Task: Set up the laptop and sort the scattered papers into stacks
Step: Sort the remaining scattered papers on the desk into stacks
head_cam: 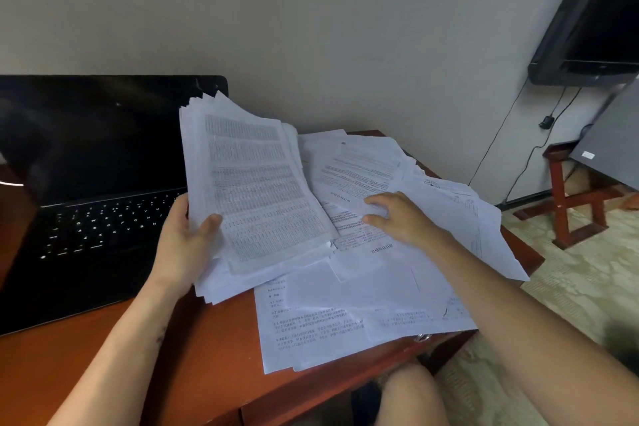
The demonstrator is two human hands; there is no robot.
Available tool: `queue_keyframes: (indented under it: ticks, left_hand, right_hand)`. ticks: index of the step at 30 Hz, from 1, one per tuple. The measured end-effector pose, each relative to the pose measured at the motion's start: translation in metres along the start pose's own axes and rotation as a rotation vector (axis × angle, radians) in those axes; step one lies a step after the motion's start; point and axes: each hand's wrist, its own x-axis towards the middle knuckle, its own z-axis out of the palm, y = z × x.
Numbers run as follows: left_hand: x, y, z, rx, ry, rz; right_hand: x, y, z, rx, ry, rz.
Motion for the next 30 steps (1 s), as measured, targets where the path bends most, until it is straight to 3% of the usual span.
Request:
queue_keyframes:
  ticks: [5,10,16,23,27,30]
  left_hand:
    - [0.003,-0.001,-0.003,0.032,0.011,0.005]
    - [0.003,0.002,-0.006,0.046,0.009,0.026]
    - [0.001,0.010,-0.014,-0.002,0.028,0.038]
    - [-0.008,0.014,-0.015,-0.007,0.061,0.028]
    - [-0.013,0.012,-0.010,-0.011,0.107,0.014]
    - [-0.014,0.010,-0.009,-0.018,0.103,0.013]
  right_hand:
    - [-0.004,0.002,0.016,-0.348,0.313,-0.307]
    - [-0.013,-0.014,0.009,-0.450,0.500,-0.489]
    - [-0.046,-0.007,0.015,-0.444,0.290,-0.553]
    - [-0.084,0.017,-0.001,-0.243,0.102,-0.305]
    - [-0.087,0.010,-0.002,-0.247,0.155,-0.250]
    - [-0.090,-0.017,0.003,-0.131,0.157,-0.335]
